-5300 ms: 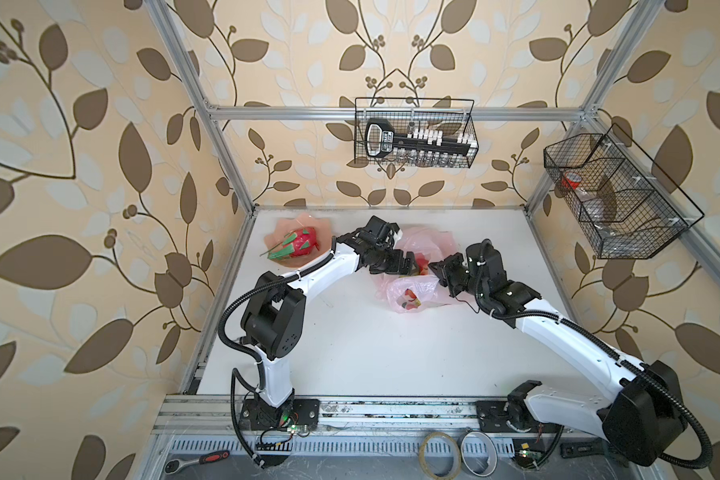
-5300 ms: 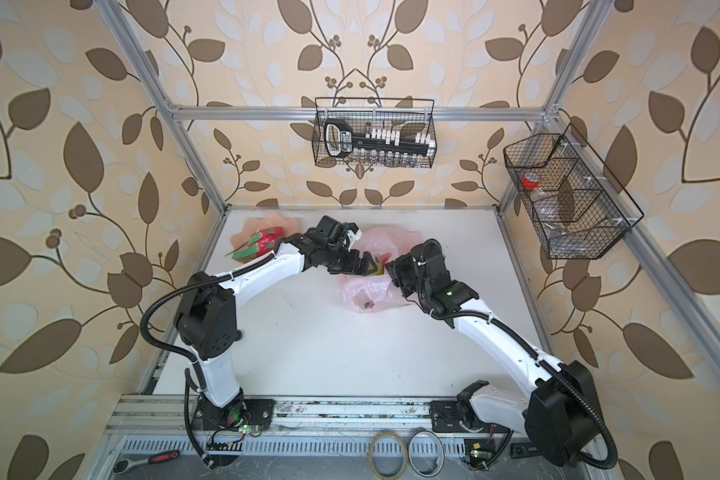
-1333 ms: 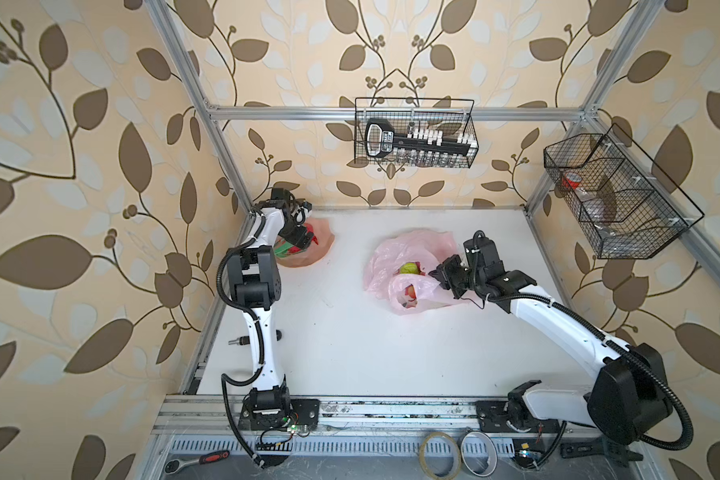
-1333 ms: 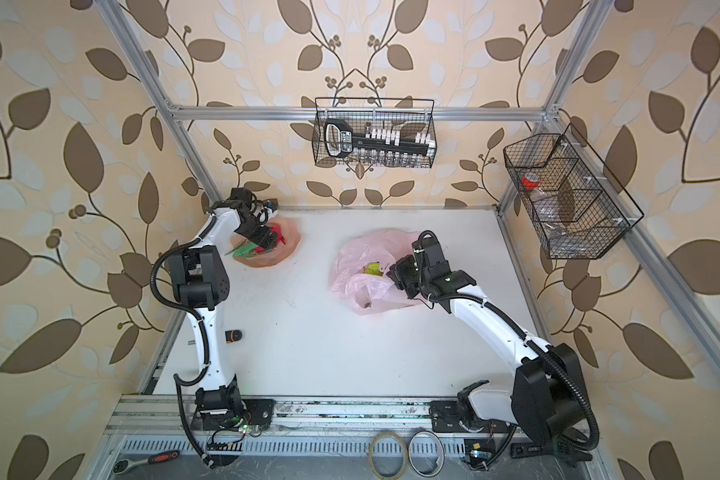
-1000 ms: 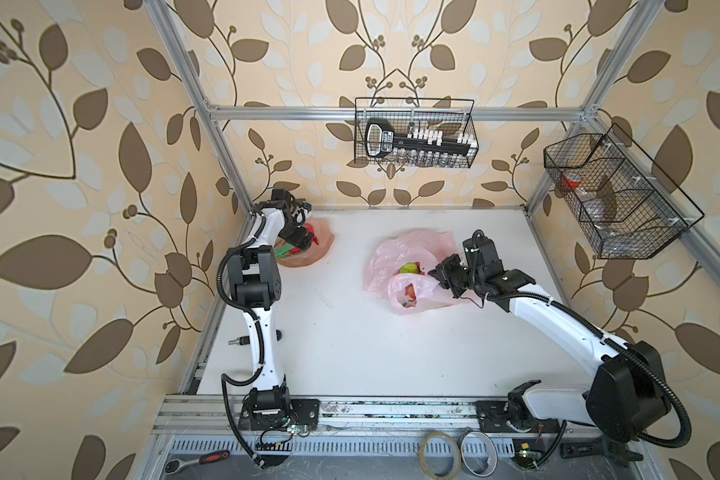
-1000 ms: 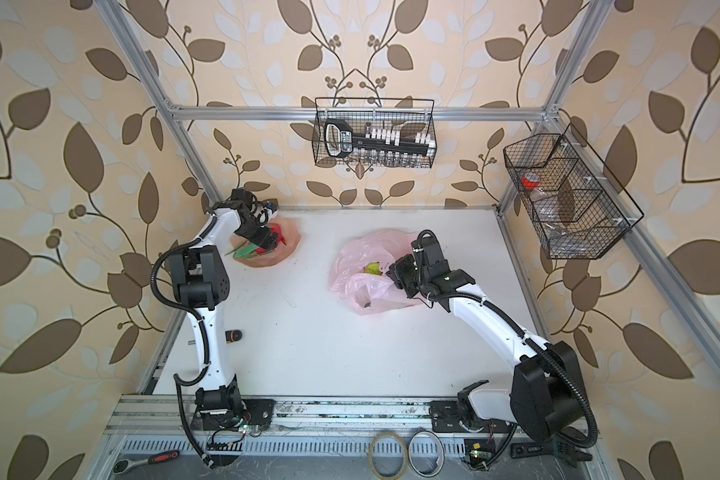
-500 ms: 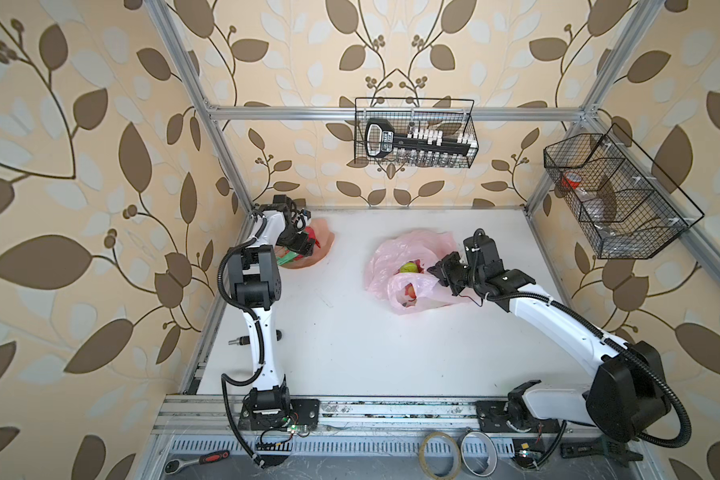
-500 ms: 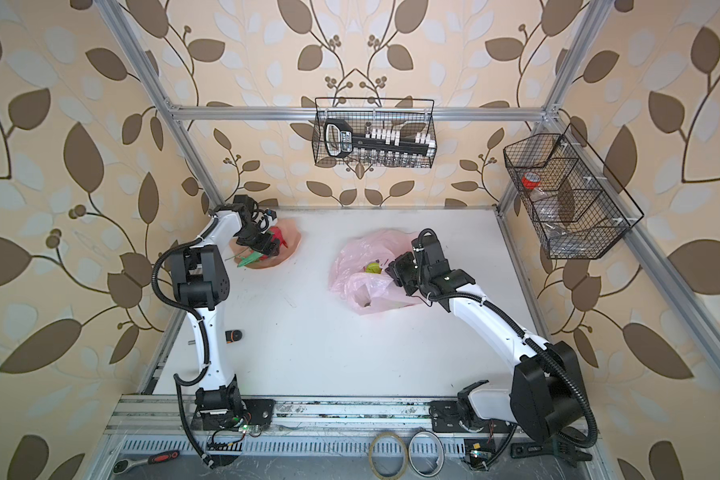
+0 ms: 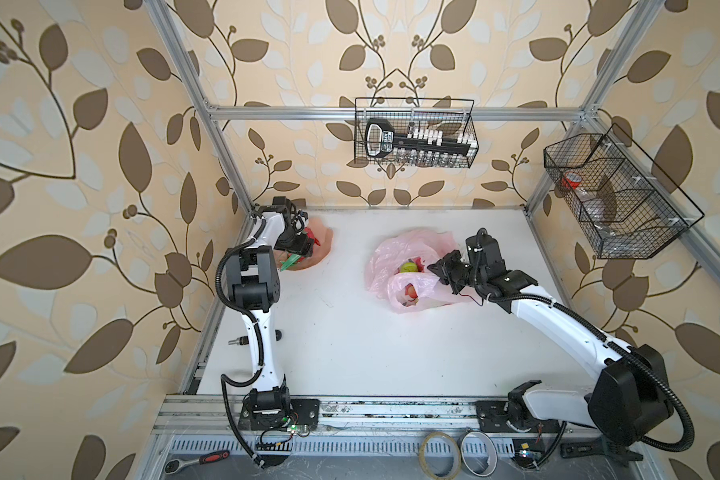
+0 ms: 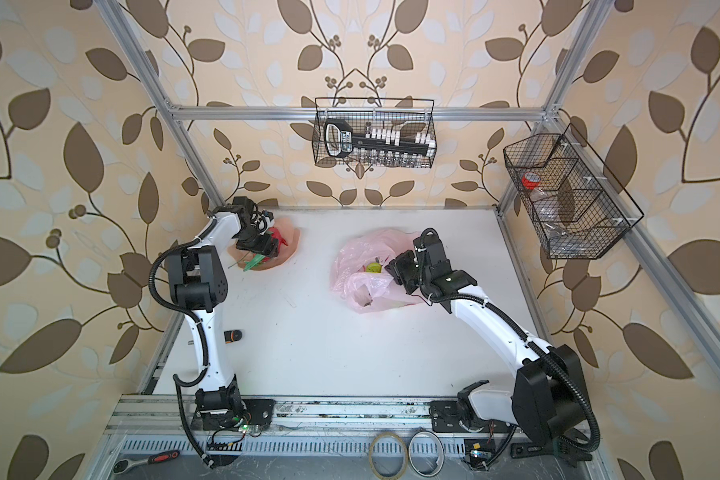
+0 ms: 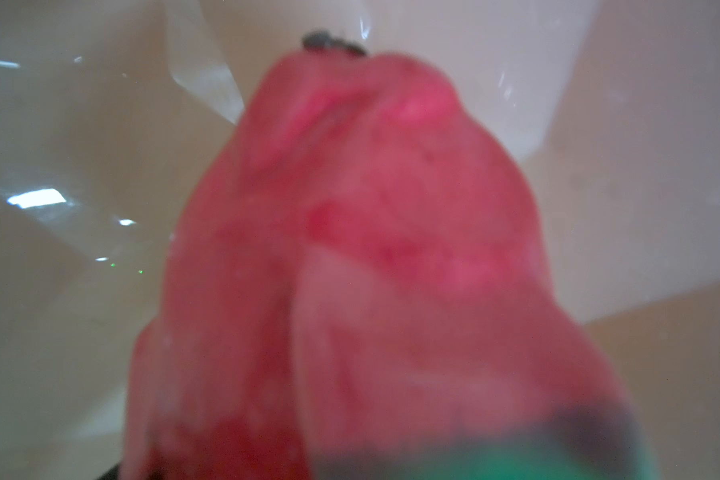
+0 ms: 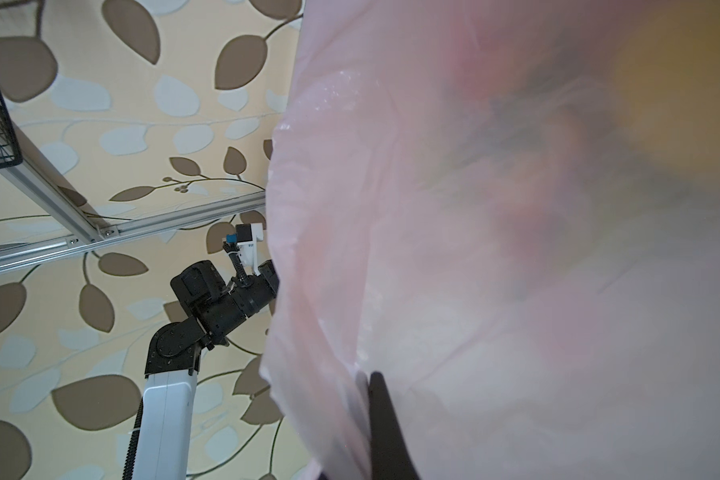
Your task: Place the fruits into the plastic bag
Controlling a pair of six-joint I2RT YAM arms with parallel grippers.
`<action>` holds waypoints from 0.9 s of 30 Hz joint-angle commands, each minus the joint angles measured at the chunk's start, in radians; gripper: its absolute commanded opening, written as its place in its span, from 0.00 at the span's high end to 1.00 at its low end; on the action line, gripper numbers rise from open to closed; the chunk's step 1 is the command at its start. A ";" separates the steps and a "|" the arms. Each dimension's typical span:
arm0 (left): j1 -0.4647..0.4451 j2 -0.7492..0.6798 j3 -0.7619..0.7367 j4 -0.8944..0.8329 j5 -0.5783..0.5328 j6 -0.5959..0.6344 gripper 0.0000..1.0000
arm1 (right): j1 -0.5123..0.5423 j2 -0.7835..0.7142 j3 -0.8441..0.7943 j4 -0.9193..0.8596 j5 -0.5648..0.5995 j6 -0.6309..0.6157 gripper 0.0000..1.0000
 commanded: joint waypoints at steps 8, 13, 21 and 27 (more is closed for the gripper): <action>0.001 -0.208 -0.122 0.068 0.128 -0.031 0.43 | -0.004 -0.023 -0.015 0.022 -0.001 0.026 1.00; 0.011 -0.261 -0.178 0.124 0.197 -0.060 0.44 | -0.005 -0.026 -0.014 0.024 0.004 0.026 1.00; 0.037 -0.387 -0.271 0.250 0.348 -0.129 0.46 | -0.005 -0.029 -0.008 0.024 0.006 0.025 1.00; 0.037 -0.523 -0.361 0.325 0.503 -0.164 0.47 | -0.007 -0.031 -0.006 0.027 0.007 0.028 1.00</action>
